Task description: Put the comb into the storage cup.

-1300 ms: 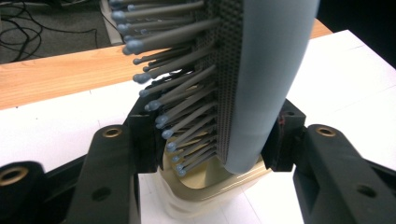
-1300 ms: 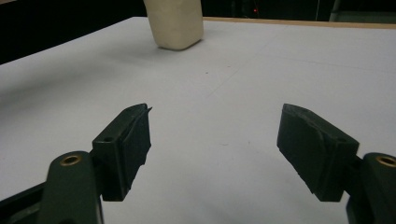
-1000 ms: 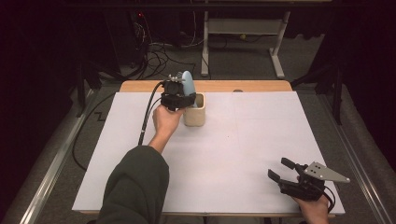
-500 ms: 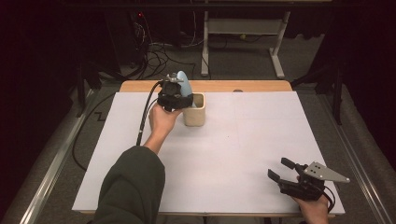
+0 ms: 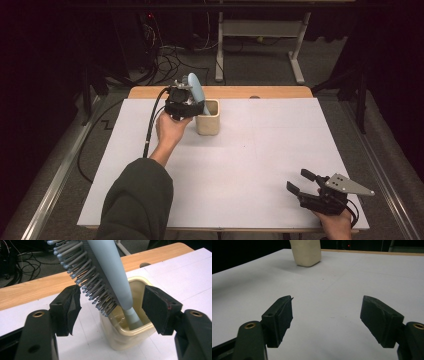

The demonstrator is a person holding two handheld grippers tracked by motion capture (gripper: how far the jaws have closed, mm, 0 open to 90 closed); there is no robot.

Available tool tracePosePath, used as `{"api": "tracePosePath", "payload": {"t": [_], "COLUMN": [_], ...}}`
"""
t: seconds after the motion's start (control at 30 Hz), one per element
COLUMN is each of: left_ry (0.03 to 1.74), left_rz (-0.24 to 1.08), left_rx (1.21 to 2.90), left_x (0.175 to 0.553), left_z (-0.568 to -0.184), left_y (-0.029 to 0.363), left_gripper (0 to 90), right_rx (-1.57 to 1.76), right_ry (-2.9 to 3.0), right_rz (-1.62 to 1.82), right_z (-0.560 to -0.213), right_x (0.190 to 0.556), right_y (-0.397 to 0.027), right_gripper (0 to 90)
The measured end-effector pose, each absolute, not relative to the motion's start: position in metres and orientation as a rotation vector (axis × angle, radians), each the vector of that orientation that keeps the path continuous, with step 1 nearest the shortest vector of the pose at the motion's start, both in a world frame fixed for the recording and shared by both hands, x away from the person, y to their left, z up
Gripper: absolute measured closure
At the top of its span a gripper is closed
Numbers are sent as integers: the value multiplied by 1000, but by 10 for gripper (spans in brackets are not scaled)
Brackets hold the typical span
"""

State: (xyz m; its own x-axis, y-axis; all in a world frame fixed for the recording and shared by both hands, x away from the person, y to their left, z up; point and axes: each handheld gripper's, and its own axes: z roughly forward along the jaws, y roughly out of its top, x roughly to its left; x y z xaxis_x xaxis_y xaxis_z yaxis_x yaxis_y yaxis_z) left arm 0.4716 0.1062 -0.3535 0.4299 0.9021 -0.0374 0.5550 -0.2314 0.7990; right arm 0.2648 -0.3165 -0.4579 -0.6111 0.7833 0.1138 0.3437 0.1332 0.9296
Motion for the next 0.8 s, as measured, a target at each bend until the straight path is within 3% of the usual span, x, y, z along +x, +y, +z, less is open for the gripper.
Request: {"api": "tracePosePath", "payload": {"t": [0.8], "left_ry": [1190], "left_rz": [594], "left_rx": [1932], "left_x": [454], "left_z": [-349], "left_y": [120], "left_gripper": [322], "right_rx": [1083], "right_ry": [2019], "right_rz": [1471], "right_z": [-458], "right_x": [265], "right_y": [-316], "right_gripper": [264]}}
